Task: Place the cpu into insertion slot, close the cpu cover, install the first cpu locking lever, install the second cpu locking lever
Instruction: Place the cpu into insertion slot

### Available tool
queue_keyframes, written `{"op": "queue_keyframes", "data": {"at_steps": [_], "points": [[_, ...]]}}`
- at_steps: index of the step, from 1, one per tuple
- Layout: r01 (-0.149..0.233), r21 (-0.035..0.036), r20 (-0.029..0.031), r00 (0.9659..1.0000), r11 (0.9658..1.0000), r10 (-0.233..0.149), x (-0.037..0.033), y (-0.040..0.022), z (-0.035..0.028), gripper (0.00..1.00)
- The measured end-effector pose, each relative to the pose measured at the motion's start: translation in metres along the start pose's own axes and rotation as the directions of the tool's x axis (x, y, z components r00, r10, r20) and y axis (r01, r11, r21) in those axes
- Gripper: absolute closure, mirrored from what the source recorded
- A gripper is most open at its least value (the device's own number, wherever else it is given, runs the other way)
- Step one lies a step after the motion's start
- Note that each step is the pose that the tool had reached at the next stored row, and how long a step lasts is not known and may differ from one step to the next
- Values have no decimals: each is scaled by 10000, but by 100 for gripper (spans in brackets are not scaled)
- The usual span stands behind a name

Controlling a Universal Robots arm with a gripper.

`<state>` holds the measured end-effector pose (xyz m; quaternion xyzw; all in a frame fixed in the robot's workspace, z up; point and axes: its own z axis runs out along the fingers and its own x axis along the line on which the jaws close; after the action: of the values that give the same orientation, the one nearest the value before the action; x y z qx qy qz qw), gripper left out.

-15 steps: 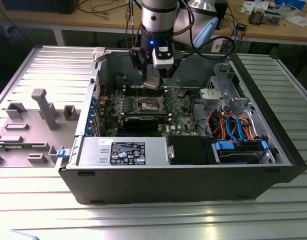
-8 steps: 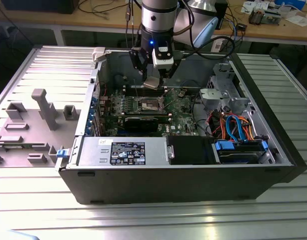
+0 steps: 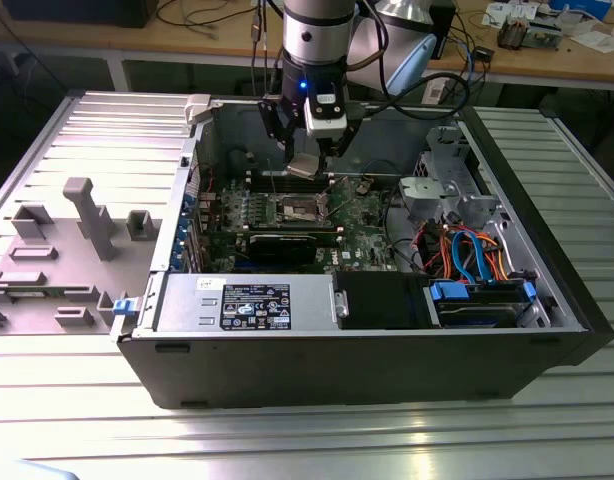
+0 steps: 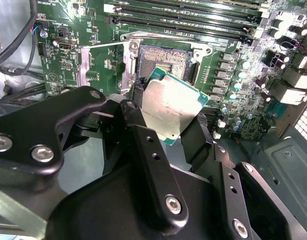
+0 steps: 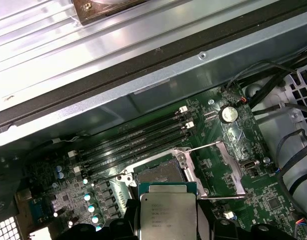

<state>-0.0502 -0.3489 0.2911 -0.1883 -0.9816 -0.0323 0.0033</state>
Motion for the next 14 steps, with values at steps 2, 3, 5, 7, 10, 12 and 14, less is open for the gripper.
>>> {"op": "queue_keyframes", "data": {"at_steps": [2, 3, 5, 7, 10, 12, 14], "points": [[-11, 0, 1, 10000, 10000, 11, 0, 0, 1, 45], [-14, 0, 1, 10000, 10000, 14, 0, 0, 1, 45], [-24, -1, 2, 10000, 10000, 24, 0, 0, 2, 45], [-41, -1, 3, 10000, 10000, 41, 0, 0, 3, 45], [-63, -1, 4, 10000, 10000, 63, 0, 0, 5, 45], [-76, -1, 5, 10000, 10000, 76, 0, 0, 6, 45], [-88, -2, 6, 10000, 10000, 88, 0, 0, 7, 45]]}}
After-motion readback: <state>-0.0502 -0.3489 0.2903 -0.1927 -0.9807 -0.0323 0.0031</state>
